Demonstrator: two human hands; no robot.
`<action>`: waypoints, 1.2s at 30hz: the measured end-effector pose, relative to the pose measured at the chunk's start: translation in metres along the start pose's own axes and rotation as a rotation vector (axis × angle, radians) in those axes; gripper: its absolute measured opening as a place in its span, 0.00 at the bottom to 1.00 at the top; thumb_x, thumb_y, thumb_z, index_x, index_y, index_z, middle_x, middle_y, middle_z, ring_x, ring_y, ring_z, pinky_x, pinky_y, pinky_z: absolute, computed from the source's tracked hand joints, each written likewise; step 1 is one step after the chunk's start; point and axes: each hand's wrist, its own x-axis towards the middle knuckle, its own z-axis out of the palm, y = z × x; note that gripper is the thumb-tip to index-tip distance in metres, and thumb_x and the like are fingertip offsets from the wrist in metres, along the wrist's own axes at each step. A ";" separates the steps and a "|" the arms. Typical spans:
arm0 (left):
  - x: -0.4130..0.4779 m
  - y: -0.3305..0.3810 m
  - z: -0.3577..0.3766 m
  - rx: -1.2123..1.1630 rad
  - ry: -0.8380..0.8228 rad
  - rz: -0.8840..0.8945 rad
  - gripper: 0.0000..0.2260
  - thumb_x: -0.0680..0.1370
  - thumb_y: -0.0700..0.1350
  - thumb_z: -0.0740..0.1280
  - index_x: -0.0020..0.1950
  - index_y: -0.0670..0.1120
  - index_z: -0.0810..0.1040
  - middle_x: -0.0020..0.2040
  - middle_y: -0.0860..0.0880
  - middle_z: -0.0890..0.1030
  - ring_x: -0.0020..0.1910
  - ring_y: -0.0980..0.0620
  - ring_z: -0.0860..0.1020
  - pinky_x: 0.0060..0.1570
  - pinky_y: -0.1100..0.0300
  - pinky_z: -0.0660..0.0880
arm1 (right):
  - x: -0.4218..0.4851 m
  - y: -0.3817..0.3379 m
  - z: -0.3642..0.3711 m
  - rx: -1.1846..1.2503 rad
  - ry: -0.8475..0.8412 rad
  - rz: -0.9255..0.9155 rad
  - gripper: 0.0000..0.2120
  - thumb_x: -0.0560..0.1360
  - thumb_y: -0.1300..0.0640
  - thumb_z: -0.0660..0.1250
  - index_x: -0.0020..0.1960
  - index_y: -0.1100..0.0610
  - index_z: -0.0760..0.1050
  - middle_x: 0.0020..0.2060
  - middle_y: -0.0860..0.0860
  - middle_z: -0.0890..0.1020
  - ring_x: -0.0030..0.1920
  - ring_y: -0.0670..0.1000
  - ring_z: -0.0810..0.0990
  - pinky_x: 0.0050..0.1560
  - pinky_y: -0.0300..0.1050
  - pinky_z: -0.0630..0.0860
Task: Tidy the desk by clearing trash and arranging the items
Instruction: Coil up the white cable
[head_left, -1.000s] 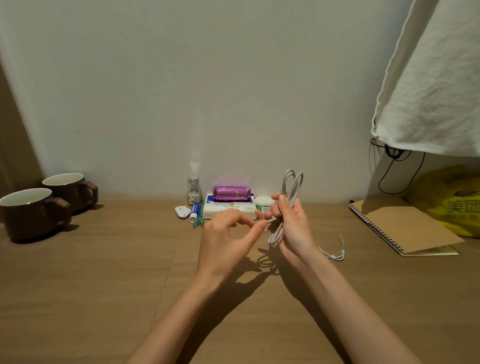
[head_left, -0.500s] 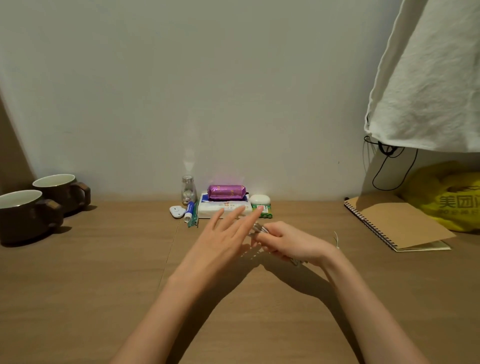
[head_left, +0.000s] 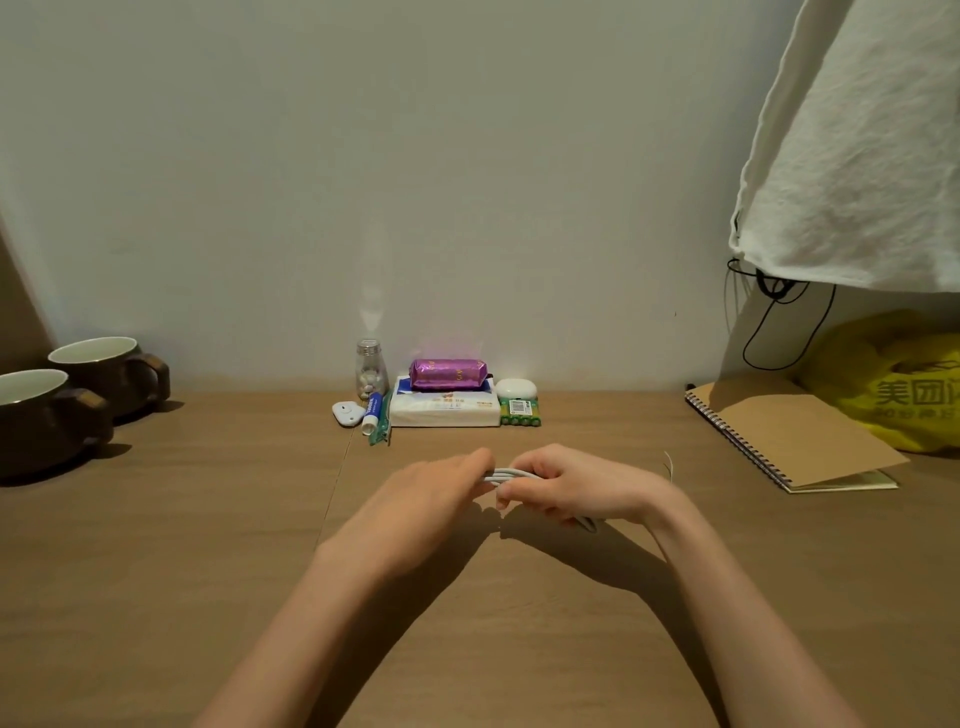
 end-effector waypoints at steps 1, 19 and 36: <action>0.000 0.001 -0.001 0.000 0.008 0.001 0.08 0.79 0.46 0.61 0.55 0.55 0.65 0.50 0.55 0.75 0.46 0.55 0.73 0.46 0.57 0.75 | 0.000 0.000 0.000 0.006 0.007 0.003 0.13 0.80 0.50 0.62 0.52 0.61 0.76 0.31 0.47 0.71 0.28 0.43 0.68 0.29 0.36 0.68; -0.003 -0.011 0.001 0.172 -0.003 -0.073 0.28 0.74 0.67 0.45 0.68 0.54 0.64 0.62 0.55 0.73 0.59 0.54 0.69 0.61 0.57 0.66 | -0.002 -0.001 0.004 0.127 0.132 0.003 0.04 0.80 0.57 0.60 0.48 0.57 0.68 0.34 0.48 0.72 0.29 0.43 0.68 0.29 0.35 0.66; -0.001 0.005 -0.007 -0.743 -0.193 -0.072 0.12 0.82 0.49 0.53 0.43 0.52 0.73 0.35 0.55 0.68 0.32 0.61 0.65 0.34 0.67 0.63 | -0.014 0.004 -0.015 0.264 0.014 -0.057 0.09 0.76 0.56 0.69 0.49 0.58 0.69 0.40 0.52 0.84 0.30 0.46 0.69 0.27 0.37 0.63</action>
